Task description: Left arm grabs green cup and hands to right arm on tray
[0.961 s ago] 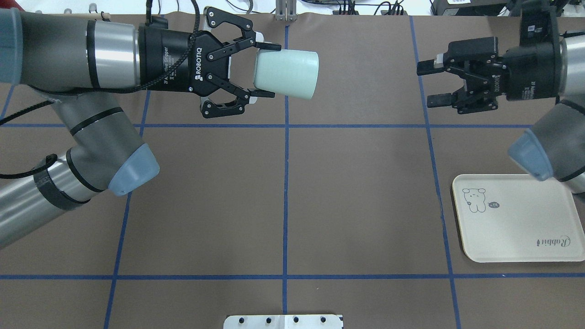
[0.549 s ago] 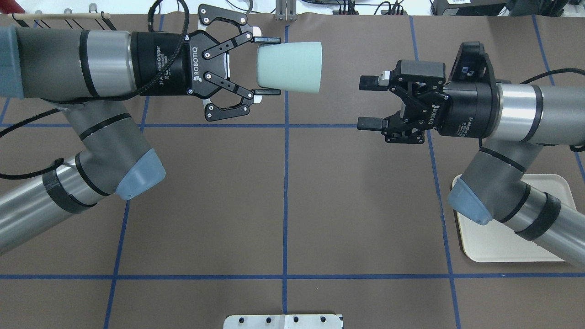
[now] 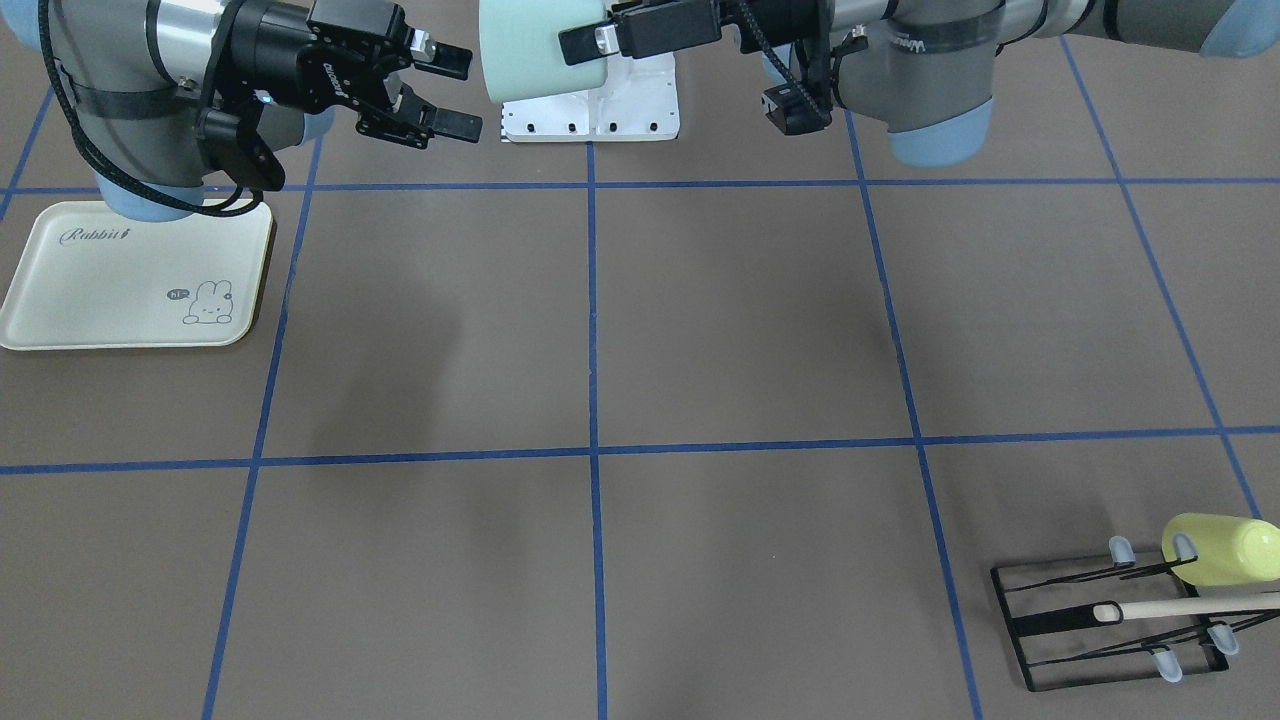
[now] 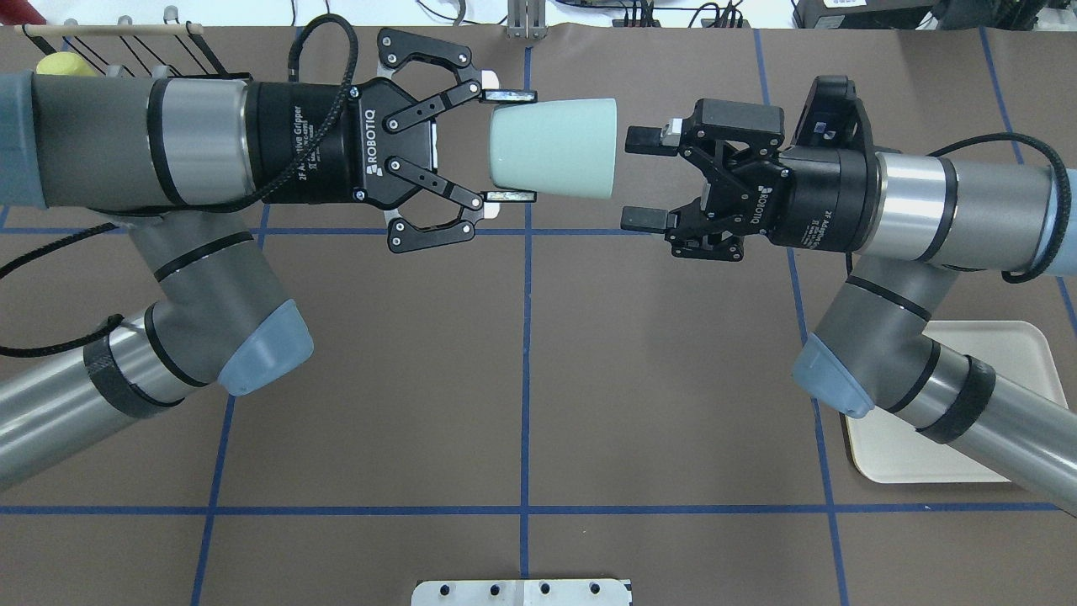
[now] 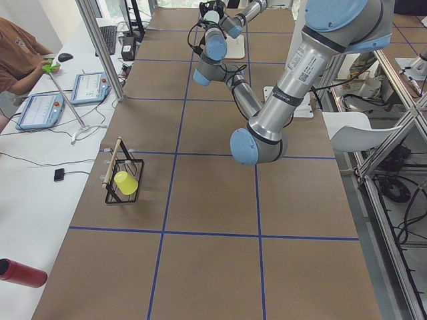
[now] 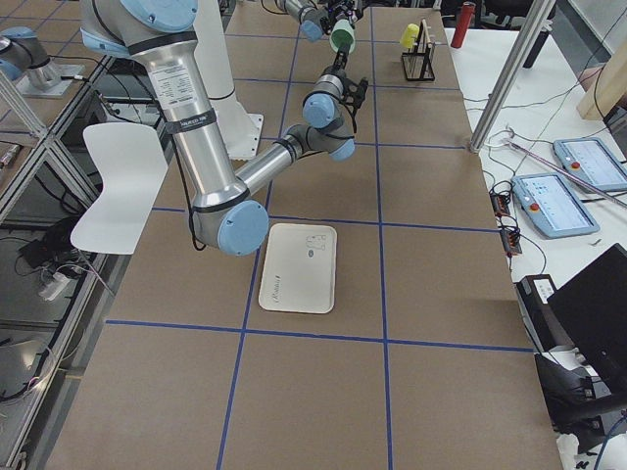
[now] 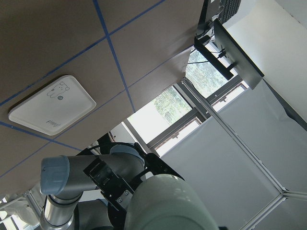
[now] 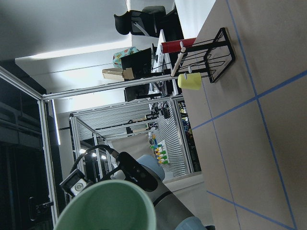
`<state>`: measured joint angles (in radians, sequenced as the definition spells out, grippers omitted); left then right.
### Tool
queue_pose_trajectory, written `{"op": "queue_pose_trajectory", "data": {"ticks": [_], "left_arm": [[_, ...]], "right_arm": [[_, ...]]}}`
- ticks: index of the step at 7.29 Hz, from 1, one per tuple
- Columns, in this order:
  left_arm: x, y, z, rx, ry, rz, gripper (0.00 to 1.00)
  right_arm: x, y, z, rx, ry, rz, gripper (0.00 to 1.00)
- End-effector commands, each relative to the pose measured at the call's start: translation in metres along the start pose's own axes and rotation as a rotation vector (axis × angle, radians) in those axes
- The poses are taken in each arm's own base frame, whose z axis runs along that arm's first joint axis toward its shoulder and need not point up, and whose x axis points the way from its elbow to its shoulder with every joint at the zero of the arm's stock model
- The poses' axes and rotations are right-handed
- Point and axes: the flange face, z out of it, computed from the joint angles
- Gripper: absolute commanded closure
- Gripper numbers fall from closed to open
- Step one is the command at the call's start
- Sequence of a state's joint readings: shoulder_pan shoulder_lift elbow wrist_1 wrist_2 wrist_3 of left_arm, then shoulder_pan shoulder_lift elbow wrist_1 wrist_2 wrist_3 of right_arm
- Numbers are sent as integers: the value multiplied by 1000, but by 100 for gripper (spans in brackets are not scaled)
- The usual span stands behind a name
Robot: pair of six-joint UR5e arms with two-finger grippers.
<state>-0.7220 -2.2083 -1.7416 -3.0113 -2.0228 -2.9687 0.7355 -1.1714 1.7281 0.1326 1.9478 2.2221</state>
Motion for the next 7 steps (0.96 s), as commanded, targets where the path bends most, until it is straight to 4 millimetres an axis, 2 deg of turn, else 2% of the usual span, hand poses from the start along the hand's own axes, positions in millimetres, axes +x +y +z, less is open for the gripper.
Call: {"op": "queue_pose_trajectory", "data": {"ticks": [1, 4, 6, 7], "left_arm": [[-9, 5, 10, -15, 19, -19, 100], [-11, 8, 16, -19, 22, -22, 100], [-11, 9, 23, -18, 19, -27, 100], [-11, 9, 25, -15, 35, -30, 100]], "right_arm": [[1, 6, 2, -19, -21, -1, 10], [5, 14, -2, -58, -55, -8, 29], [5, 17, -1, -67, -59, -8, 38], [7, 18, -4, -78, -72, -12, 46]]}}
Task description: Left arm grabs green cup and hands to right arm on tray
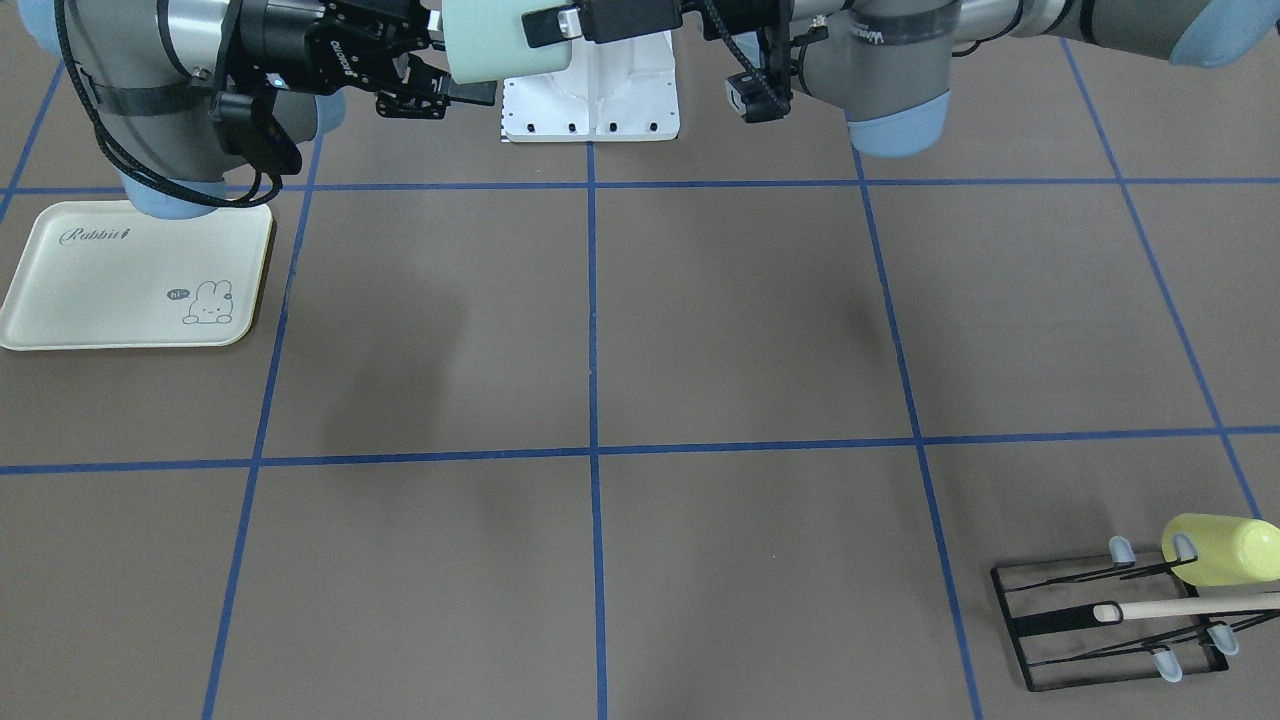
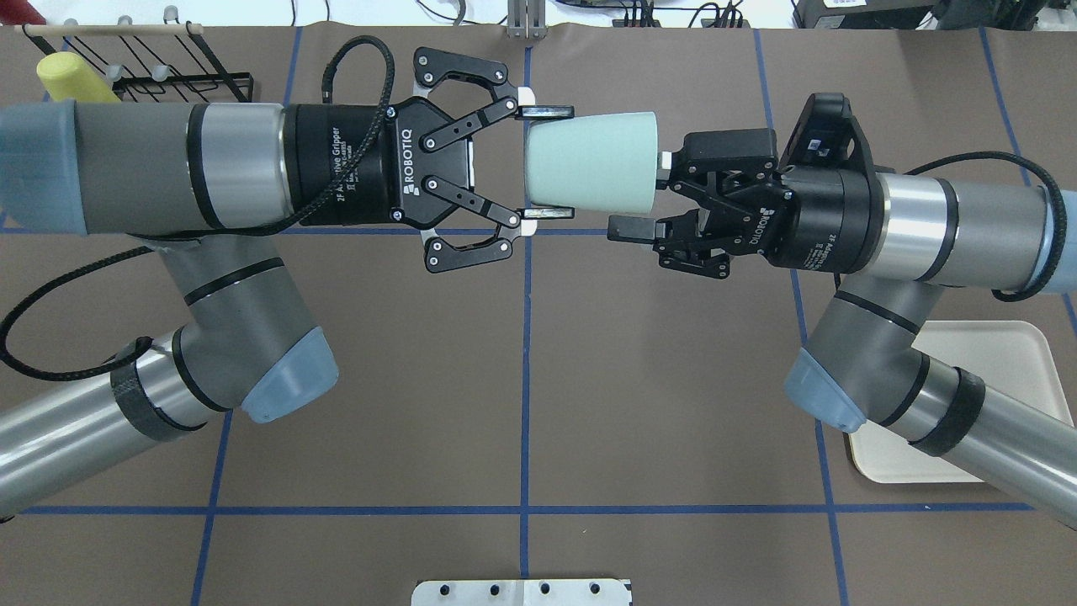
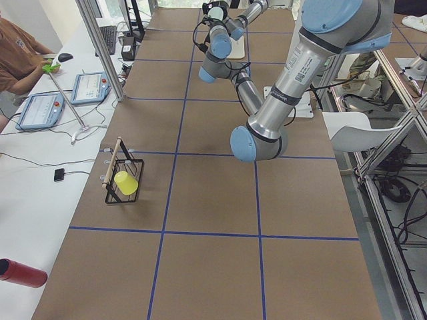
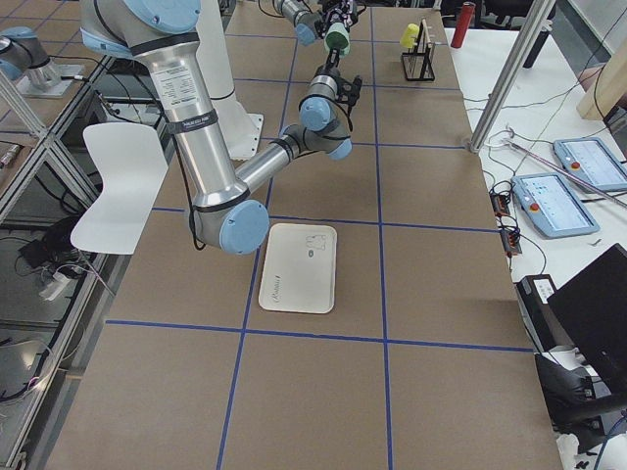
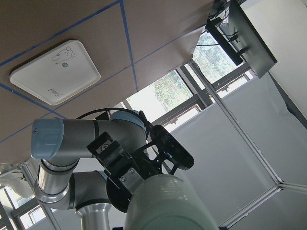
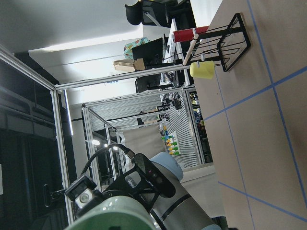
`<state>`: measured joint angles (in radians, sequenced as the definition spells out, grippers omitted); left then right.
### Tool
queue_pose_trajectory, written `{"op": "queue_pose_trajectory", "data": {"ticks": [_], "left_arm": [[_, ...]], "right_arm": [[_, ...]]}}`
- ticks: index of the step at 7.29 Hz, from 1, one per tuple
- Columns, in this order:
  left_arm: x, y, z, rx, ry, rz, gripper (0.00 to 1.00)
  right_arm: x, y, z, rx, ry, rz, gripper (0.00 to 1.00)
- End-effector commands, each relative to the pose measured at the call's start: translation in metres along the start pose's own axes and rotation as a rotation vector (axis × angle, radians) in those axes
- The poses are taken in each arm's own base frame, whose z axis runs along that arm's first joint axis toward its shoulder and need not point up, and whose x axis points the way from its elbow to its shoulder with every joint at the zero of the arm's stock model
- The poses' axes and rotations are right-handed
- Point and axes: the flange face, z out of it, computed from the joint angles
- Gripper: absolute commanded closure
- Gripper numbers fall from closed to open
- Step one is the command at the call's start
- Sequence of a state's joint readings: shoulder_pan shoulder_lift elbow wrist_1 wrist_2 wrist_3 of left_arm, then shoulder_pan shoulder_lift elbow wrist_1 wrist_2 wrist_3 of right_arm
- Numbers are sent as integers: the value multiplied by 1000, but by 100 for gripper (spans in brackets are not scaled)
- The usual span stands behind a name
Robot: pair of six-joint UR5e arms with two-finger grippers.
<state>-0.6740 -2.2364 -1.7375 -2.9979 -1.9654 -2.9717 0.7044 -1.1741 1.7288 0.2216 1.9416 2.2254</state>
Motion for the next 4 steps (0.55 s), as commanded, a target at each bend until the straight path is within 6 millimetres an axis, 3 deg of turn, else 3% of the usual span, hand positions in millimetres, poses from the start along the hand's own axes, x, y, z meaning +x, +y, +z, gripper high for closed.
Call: {"op": "queue_pose_trajectory", "data": {"ticks": [1, 3, 4], "left_arm": [[-7, -1, 6, 0, 3, -8, 100], [-12, -8, 11, 8, -6, -16, 100], [-13, -7, 11, 2, -1, -17, 100]], "right_arm": [[0, 3, -3, -17, -20, -7, 55], [0, 3, -3, -17, -20, -7, 67], [1, 3, -4, -17, -20, -7, 84]]}}
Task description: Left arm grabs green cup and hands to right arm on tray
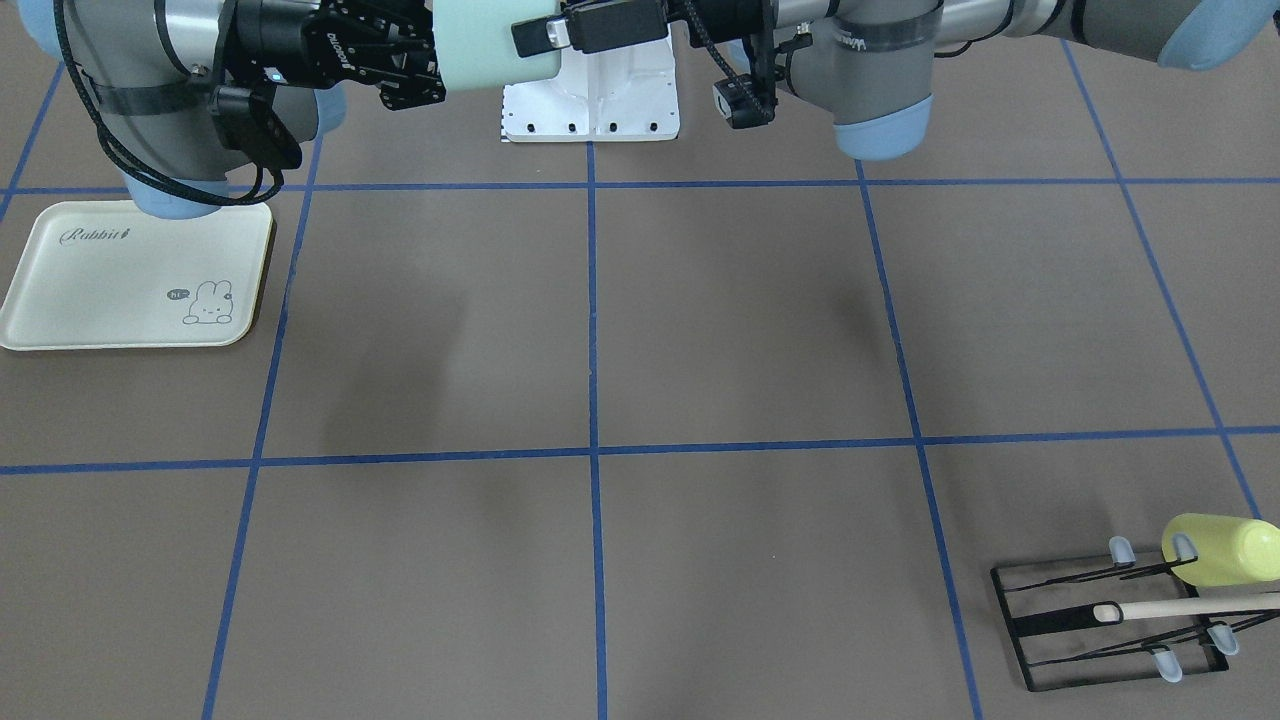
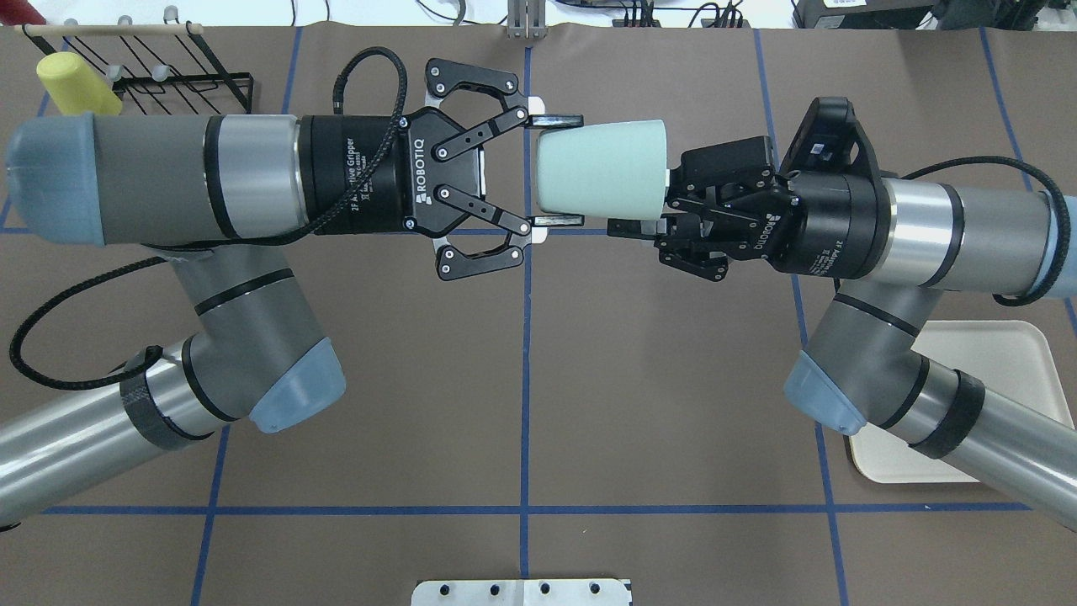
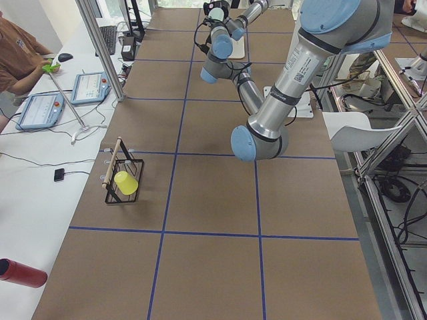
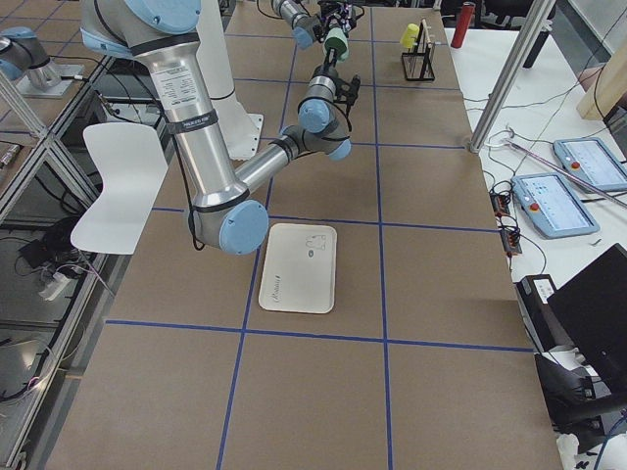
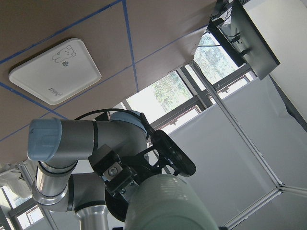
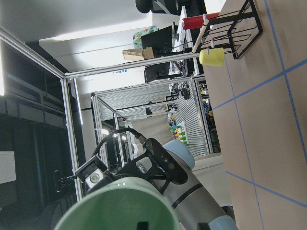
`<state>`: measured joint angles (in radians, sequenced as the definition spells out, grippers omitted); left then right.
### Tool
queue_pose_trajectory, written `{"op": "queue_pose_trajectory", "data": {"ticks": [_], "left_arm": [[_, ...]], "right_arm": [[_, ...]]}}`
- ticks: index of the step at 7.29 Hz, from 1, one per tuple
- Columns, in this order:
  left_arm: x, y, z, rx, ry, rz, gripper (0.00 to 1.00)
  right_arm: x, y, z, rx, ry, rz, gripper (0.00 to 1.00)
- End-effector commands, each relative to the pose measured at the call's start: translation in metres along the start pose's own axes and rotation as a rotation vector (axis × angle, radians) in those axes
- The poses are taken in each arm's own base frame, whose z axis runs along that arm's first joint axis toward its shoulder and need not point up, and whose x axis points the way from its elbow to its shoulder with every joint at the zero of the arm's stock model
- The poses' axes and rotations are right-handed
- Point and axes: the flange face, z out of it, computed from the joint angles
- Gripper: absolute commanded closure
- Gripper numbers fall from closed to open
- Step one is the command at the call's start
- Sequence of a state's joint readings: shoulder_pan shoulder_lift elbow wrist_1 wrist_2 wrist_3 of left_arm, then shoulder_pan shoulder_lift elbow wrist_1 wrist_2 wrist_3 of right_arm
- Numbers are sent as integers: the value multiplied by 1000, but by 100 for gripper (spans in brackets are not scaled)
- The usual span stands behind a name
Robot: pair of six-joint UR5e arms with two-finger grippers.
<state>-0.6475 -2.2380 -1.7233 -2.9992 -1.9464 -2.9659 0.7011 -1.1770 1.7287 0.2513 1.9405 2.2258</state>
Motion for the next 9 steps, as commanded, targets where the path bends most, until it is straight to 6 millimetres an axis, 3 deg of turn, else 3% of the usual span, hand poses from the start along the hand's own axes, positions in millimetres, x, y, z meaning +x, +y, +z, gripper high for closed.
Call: {"op": "queue_pose_trajectory", "data": {"ticks": [1, 2, 5, 6, 7, 9], "left_arm": [[-3, -2, 1, -2, 1, -1, 73], [-3, 0, 1, -6, 2, 5, 1], [4, 5, -16, -1, 8, 20, 0], [7, -6, -45, 37, 26, 27, 0], [29, -15, -78, 85, 32, 86, 0], [64, -28, -111, 219, -131, 299, 0]], "right_arm": [[1, 0, -1, -1, 1, 16, 100], [1, 0, -2, -2, -3, 25, 100], [1, 0, -3, 1, -3, 55, 100], [0, 0, -6, 4, -3, 88, 100], [9, -3, -14, 19, 18, 91, 100], [35, -22, -48, 123, 132, 96, 100]]}}
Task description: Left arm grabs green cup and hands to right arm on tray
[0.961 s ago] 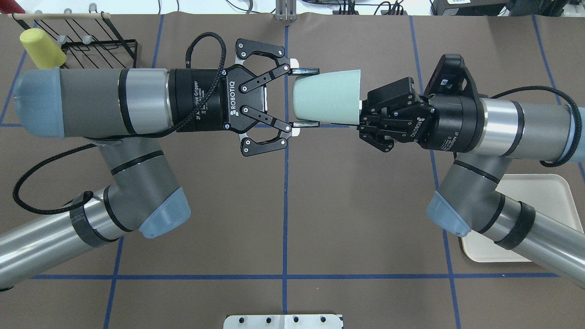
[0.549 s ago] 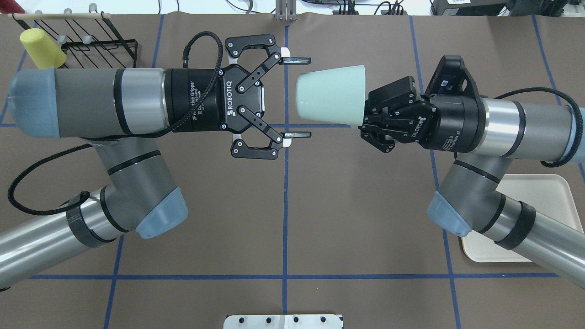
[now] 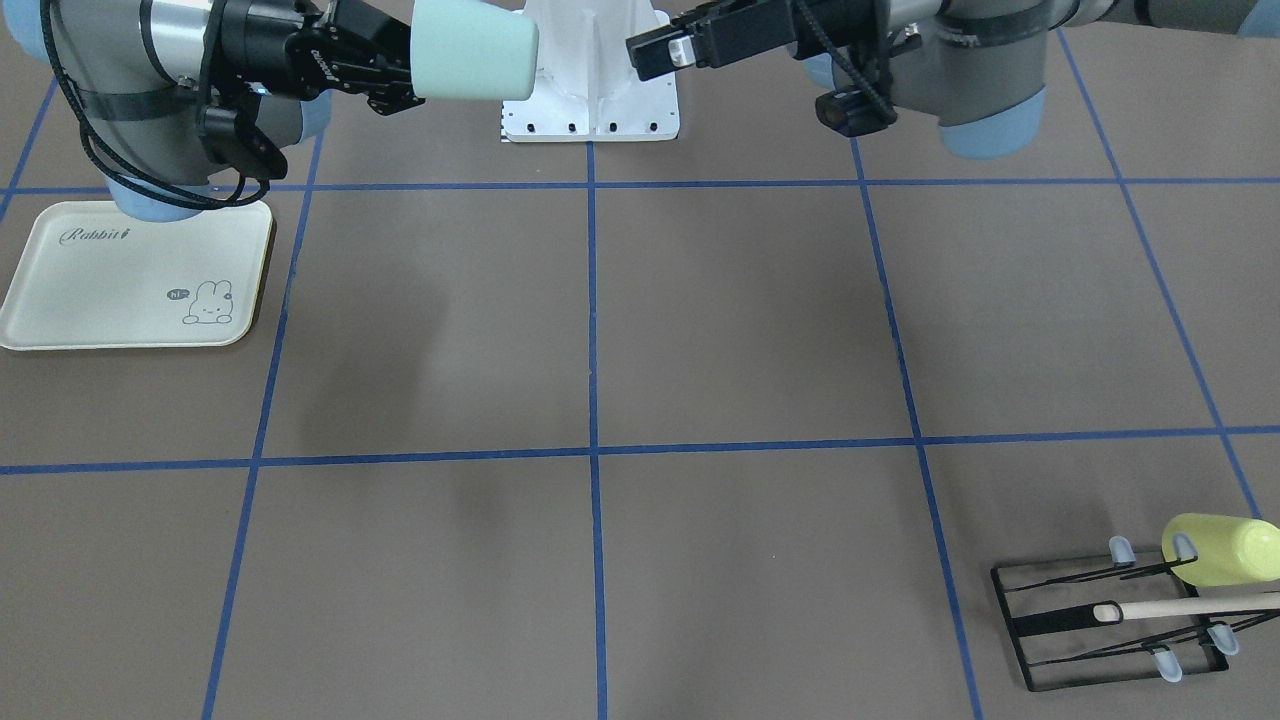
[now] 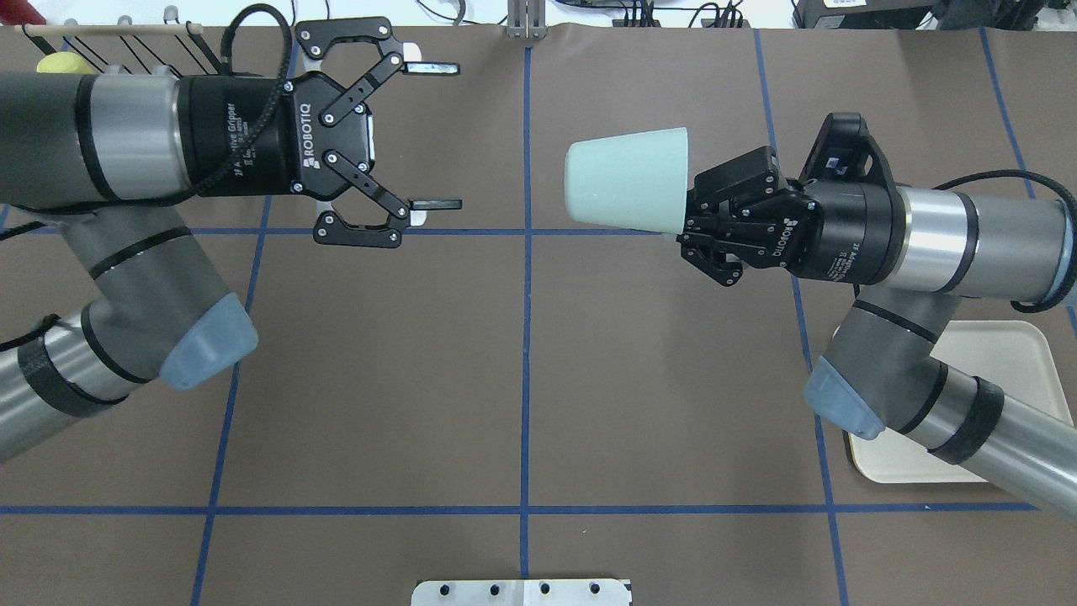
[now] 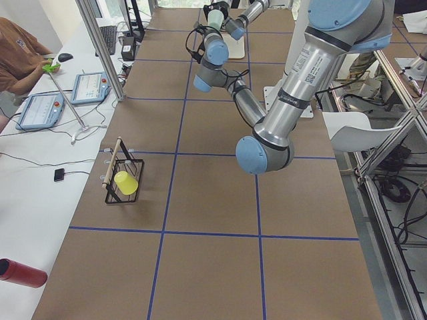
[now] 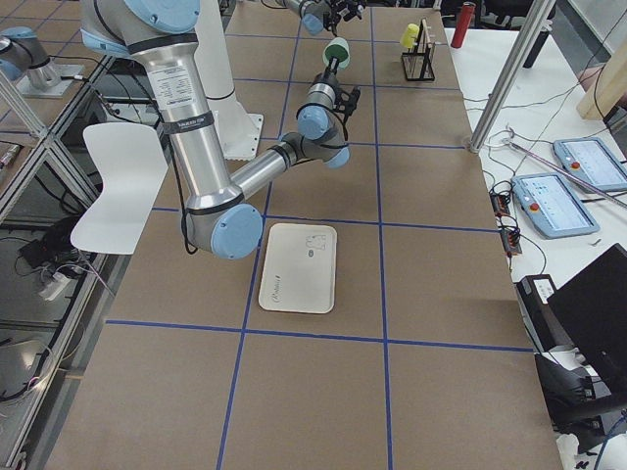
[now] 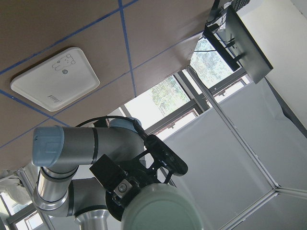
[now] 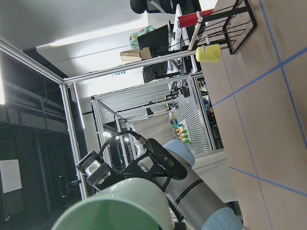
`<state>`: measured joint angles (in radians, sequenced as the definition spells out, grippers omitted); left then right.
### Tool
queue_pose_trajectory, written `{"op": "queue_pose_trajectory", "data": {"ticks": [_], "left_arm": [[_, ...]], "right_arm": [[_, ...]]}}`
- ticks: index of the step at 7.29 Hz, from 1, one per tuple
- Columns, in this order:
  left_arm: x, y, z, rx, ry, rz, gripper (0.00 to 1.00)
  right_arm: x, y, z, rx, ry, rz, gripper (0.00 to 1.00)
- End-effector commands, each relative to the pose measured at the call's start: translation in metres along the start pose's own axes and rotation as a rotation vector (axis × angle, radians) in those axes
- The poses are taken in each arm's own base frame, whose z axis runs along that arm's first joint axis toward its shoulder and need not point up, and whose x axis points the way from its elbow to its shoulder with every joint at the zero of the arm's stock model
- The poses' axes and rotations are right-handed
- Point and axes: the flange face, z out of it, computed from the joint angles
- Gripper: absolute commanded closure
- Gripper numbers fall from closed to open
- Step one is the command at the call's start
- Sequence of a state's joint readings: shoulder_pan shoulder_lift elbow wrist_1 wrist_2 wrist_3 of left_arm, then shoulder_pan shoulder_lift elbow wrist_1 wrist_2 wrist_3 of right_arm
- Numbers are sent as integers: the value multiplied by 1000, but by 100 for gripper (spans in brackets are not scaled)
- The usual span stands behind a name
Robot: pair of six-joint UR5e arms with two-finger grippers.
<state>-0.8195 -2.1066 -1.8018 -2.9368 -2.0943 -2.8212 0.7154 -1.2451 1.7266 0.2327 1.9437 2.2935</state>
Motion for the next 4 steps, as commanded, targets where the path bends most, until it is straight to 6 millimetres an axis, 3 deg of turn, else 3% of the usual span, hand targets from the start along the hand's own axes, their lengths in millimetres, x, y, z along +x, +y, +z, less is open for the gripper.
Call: {"op": "queue_pose_trajectory", "data": {"ticks": [1, 2, 4], "left_arm": [[36, -28, -38, 144, -190, 189, 0], [52, -41, -50, 206, -281, 277, 0], [89, -72, -82, 351, -392, 345, 0]], "right_arm": [[39, -26, -48, 134, 162, -63, 100], [70, -35, -82, 193, 293, -184, 100], [105, -56, -153, 266, 559, -244, 100]]}}
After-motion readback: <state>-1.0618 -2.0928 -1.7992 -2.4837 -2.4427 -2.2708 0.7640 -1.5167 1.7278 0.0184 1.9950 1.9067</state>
